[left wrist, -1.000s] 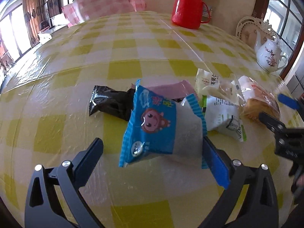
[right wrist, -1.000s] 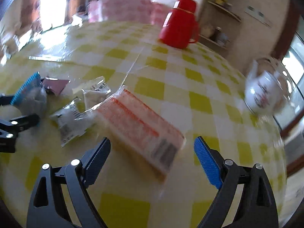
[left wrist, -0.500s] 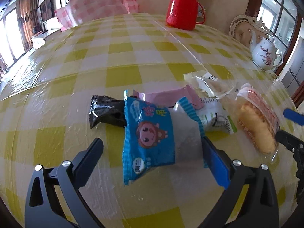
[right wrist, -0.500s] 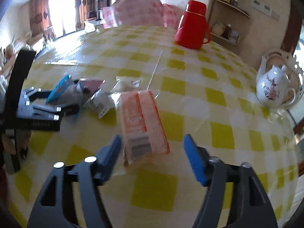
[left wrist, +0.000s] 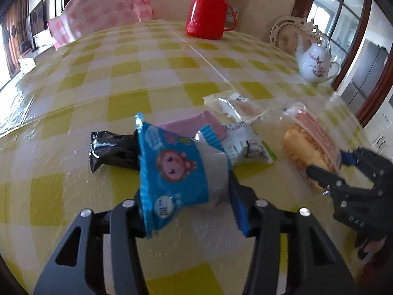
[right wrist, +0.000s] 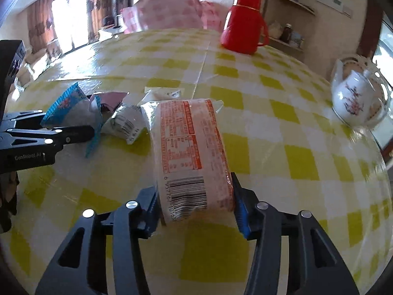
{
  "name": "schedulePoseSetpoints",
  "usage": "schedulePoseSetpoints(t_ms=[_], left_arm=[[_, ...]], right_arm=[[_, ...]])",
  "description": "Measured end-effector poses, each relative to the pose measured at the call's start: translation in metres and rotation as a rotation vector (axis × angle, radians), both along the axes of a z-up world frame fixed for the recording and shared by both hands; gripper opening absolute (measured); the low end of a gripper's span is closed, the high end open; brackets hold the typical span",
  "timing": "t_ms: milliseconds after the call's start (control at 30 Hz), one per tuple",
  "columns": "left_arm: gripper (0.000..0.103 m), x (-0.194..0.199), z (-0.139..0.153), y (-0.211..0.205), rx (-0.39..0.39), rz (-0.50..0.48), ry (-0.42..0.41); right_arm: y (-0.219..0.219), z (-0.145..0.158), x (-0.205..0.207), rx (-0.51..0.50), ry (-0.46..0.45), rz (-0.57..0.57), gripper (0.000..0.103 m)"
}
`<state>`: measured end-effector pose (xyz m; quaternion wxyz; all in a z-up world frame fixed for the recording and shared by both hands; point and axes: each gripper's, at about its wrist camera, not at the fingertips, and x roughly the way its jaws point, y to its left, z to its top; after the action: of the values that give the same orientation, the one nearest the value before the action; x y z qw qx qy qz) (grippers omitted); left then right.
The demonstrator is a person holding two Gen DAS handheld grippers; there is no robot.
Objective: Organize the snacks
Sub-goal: 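Grasp the orange-labelled bread bag with the right tool while the left tool holds the blue bag, then carry the blue bag and bread bag over the white box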
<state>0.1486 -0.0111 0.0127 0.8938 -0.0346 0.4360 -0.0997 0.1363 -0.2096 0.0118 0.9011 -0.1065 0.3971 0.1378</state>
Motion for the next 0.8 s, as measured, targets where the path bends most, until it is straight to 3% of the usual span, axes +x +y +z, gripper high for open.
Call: schedulePoseSetpoints(t_ms=[167, 300, 333, 400, 433, 467, 633, 700, 767, 800], left_arm=[[0.046, -0.007, 0.011, 0.002, -0.001, 0.009, -0.038], [0.048, -0.008, 0.007, 0.002, 0.011, -0.008, -0.021], [0.051, -0.007, 0.006, 0.003, 0.005, 0.01, -0.021], [0.072, -0.008, 0.007, 0.001, 0.035, 0.028, -0.03], [0.089, -0.009, 0.008, 0.0, 0.055, 0.035, -0.044], [0.096, -0.01, 0.01, -0.003, 0.083, 0.045, -0.068], [0.097, -0.008, 0.001, -0.011, 0.155, 0.03, -0.064], [0.084, -0.003, -0.008, -0.01, 0.158, 0.018, -0.009], [0.072, -0.005, -0.006, -0.008, 0.131, -0.001, -0.024], [0.071, -0.006, -0.005, -0.009, 0.141, -0.014, -0.03]], right_arm=[[0.0, 0.002, -0.018, 0.036, -0.026, -0.029, 0.048], [-0.002, 0.003, -0.033, 0.082, -0.003, -0.027, 0.048], [-0.002, 0.002, -0.037, 0.09, 0.008, -0.028, 0.048], [-0.001, 0.002, -0.05, 0.097, 0.022, -0.026, 0.048], [0.0, 0.003, -0.055, 0.104, 0.025, -0.024, 0.048], [-0.001, 0.004, -0.062, 0.119, 0.027, -0.021, 0.048], [-0.001, 0.0, -0.073, 0.165, 0.036, -0.019, 0.054], [0.0, 0.0, -0.072, 0.162, 0.025, -0.018, 0.056], [0.003, -0.004, -0.07, 0.159, 0.033, -0.012, 0.057], [0.005, -0.004, -0.069, 0.149, 0.036, -0.01, 0.053]])
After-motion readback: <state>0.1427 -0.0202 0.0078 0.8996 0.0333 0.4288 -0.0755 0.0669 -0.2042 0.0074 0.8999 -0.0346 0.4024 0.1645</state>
